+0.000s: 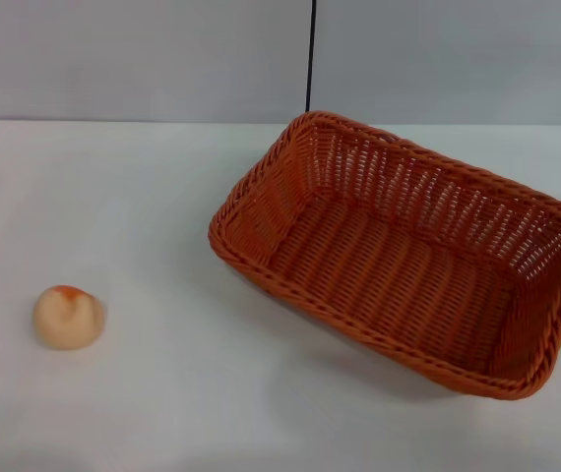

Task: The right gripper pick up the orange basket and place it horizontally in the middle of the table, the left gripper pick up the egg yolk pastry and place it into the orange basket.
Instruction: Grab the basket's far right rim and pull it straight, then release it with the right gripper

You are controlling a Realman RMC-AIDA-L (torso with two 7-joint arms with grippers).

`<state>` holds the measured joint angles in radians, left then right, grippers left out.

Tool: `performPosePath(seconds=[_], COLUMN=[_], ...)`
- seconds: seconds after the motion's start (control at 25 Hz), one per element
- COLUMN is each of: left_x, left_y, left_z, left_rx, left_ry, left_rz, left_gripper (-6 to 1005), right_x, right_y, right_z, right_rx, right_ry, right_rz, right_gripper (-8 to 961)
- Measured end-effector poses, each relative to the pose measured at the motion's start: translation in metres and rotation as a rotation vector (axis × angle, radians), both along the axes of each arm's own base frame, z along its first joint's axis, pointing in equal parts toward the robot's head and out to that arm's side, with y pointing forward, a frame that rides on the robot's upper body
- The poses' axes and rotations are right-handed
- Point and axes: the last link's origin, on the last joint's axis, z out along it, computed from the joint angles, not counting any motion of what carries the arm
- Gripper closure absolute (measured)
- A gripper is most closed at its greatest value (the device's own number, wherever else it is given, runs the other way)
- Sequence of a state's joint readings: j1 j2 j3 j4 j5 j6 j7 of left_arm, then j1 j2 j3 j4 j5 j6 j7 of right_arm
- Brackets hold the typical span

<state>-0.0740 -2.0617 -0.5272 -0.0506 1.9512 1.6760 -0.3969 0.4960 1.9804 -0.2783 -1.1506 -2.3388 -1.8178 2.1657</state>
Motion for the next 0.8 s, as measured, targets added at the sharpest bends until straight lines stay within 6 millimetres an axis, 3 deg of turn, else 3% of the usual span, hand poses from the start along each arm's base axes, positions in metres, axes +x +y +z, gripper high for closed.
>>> performPosePath(seconds=[0.16,0.36,0.56,0.8], left_x=[0.005,0.009,0.011,0.011], left_y=[0.004,0.007,0.008,0.003], left_z=[0.002,0.003,0.001,-0.003], left_rx=[-0.003,0.002,-0.002,-0.015], left_ry=[-0.012,-0.007,-0.011,-0.007], left_rz=[-0.045,-0.07,-0.077,-0.075], left_gripper=[210,213,216,220], right_x=[-0.002,-0.018,-0.036,-0.042], right_y=[0.031,0.055,0.065,0.07], right_z=[-0.03,-0.046,-0.059,-0.064], right_rx=[-0.065,-0.094,-0.18,-0.246], right_ry=[-0.037,-0.066,-0.103,-0.151], right_rz=[0.009,0.072,0.13,0.13], right_gripper=[184,184,184,184])
